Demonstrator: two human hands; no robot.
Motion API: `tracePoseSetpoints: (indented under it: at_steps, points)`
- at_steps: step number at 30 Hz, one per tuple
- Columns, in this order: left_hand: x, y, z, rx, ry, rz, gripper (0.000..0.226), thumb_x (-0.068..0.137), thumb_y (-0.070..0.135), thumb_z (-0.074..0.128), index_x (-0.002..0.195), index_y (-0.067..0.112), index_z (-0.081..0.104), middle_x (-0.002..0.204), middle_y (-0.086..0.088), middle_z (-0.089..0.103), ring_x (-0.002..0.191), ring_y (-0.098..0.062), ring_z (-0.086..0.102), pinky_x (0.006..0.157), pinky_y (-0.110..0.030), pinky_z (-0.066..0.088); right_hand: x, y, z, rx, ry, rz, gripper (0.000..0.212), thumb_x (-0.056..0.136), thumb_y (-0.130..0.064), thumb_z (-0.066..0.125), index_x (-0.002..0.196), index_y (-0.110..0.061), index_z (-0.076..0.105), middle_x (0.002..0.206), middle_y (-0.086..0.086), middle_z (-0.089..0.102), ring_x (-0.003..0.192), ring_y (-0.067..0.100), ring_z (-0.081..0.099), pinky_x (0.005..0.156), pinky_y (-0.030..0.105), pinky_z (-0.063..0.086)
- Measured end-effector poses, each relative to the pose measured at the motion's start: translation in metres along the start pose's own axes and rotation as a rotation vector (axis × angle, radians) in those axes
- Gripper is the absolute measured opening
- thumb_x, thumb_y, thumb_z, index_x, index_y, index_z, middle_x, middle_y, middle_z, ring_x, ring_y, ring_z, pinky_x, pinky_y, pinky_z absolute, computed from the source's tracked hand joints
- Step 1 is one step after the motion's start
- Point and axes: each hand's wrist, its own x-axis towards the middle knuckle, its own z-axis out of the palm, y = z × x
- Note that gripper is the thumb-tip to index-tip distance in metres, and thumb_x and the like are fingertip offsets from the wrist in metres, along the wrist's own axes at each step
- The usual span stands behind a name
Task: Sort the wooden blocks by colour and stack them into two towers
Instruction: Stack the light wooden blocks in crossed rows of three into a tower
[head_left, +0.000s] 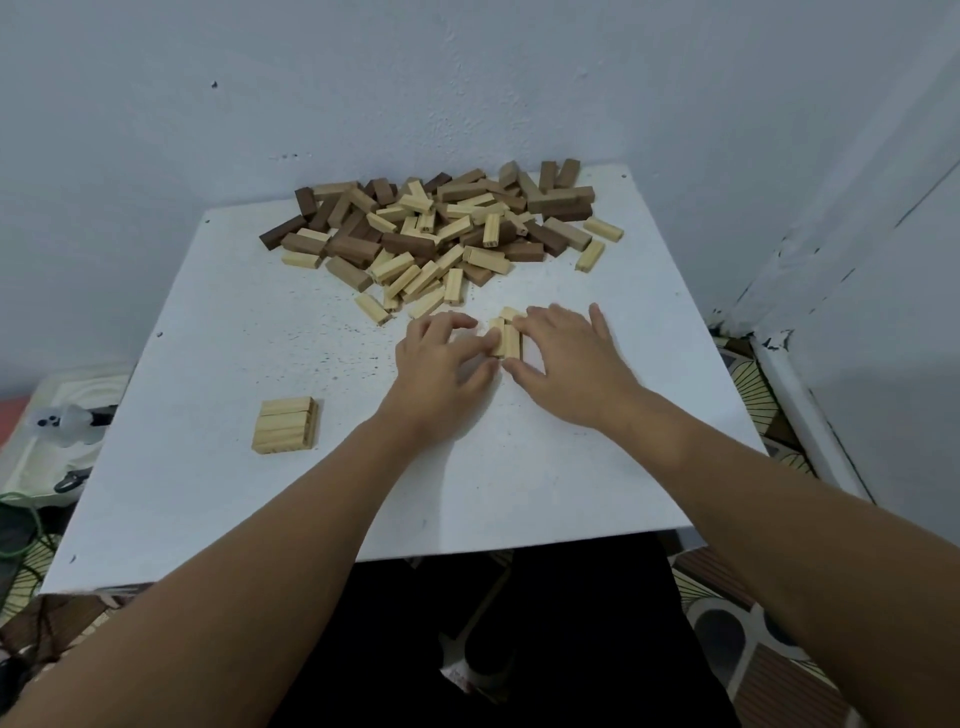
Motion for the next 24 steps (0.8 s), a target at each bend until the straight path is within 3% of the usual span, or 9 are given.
tracePoseSetpoints:
  at_steps: [3,5,7,12,17,21,24]
  points:
    - [-0.015,0.001,-0.009,-0.184,-0.017,-0.031,0.032,0.097,0.040,0.067,0.125,0.026,0.076,0.133,0.007,0.062,0.129,-0.012,0.047,0.109,-0.029,0.036,-0.015,-0.003,0.002,0.034,0.086,-0.018,0.047,0.096,-0.057,0.058,0.132,-0.027,0.063,0.130,-0.003,0.061,0.123,0.024,0.050,0.113,0.045,0.031]
    - [-0.030,0.000,-0.015,-0.235,0.003,-0.020,0.028,0.095,0.027,0.074,0.122,0.022,0.078,0.127,0.009,0.065,0.125,-0.006,0.050,0.105,-0.008,0.032,-0.028,-0.005,0.010,0.123,0.159,-0.007,0.039,0.093,-0.052,0.066,0.123,-0.027,0.070,0.114,-0.004,0.063,0.107,0.024,0.051,0.100,0.039,0.038]
    - [-0.043,-0.001,-0.016,-0.216,0.032,-0.008,0.030,0.092,0.023,0.077,0.122,0.022,0.078,0.123,0.011,0.067,0.122,-0.005,0.050,0.099,0.000,0.026,-0.039,-0.006,0.019,0.243,0.213,0.027,0.035,0.092,-0.047,0.072,0.120,-0.027,0.073,0.110,-0.006,0.064,0.100,0.021,0.050,0.094,0.039,0.043]
    - [-0.047,0.005,-0.013,-0.192,0.047,-0.032,0.043,0.088,0.041,0.080,0.127,0.024,0.075,0.114,0.015,0.066,0.119,-0.007,0.049,0.099,-0.010,0.033,-0.042,-0.008,0.022,0.391,0.280,0.069,0.026,0.093,-0.045,0.071,0.115,-0.033,0.074,0.105,-0.015,0.067,0.100,0.014,0.052,0.097,0.042,0.046]
    - [-0.043,0.006,-0.015,-0.197,0.007,-0.111,0.065,0.086,0.051,0.079,0.145,0.030,0.060,0.115,0.016,0.059,0.119,-0.007,0.043,0.094,-0.010,0.032,-0.040,-0.009,0.017,0.346,0.180,0.085,0.054,0.087,-0.051,0.061,0.140,-0.038,0.057,0.112,-0.021,0.057,0.108,0.011,0.047,0.107,0.040,0.037]
    - [-0.020,0.005,-0.035,-0.320,-0.226,-0.243,0.088,0.073,0.050,0.091,0.150,0.039,0.050,0.112,0.015,0.055,0.106,-0.003,0.049,0.084,-0.015,0.037,-0.033,-0.004,0.003,0.319,-0.014,0.115,0.076,0.084,-0.051,0.071,0.153,-0.040,0.039,0.121,-0.020,0.047,0.118,0.011,0.037,0.112,0.037,0.025]
    - [0.003,0.003,-0.055,-0.367,-0.462,-0.306,0.093,0.068,0.036,0.097,0.149,0.037,0.052,0.108,0.007,0.058,0.091,-0.006,0.053,0.074,-0.016,0.040,-0.022,0.000,-0.013,0.322,-0.197,0.139,0.081,0.082,-0.054,0.078,0.152,-0.044,0.039,0.126,-0.018,0.047,0.122,0.011,0.039,0.112,0.037,0.030]
